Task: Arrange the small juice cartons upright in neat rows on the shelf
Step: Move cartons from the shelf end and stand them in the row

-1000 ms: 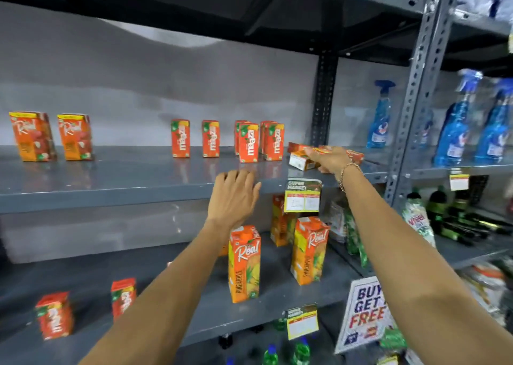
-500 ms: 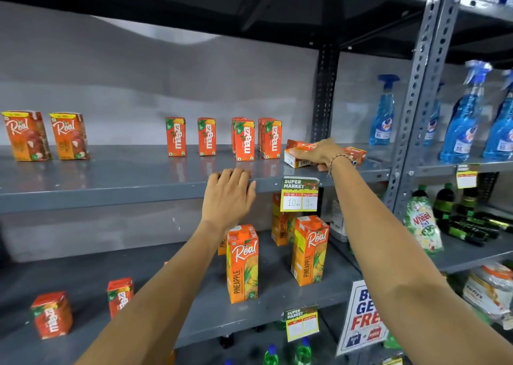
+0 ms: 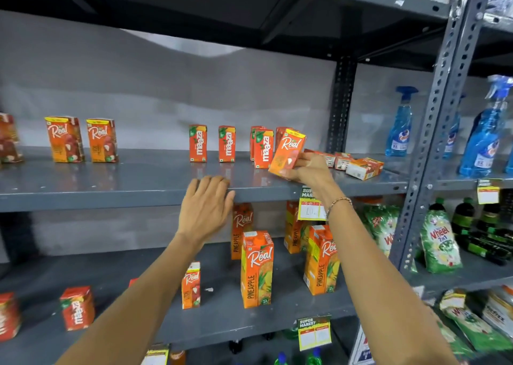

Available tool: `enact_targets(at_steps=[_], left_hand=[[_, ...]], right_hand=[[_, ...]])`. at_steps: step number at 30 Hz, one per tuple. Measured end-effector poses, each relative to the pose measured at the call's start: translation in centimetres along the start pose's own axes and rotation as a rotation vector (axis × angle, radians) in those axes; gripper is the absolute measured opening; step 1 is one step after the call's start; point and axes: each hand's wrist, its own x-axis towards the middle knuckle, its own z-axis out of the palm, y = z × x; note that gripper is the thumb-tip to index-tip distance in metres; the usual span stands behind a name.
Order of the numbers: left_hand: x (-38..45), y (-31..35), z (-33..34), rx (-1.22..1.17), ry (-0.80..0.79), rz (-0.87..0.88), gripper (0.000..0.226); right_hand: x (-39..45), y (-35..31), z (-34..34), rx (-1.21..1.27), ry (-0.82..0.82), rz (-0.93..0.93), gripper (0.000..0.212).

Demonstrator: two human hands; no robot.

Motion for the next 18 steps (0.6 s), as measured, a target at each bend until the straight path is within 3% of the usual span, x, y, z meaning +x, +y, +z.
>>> enact_targets(at_steps=[6, 18], left_hand=[[-3.8, -9.2, -2.1, 0.049, 0.006, -0.129, 0.042], [-12.5, -30.6, -8.6, 0.186, -0.050, -0.286, 0.045]], right_hand=[[-2.4, -2.5, 8.3, 0.013, -0.104, -0.033, 0.060], [-6.4, -9.2, 29.8, 0.055, -0.287, -0.133, 0.063]])
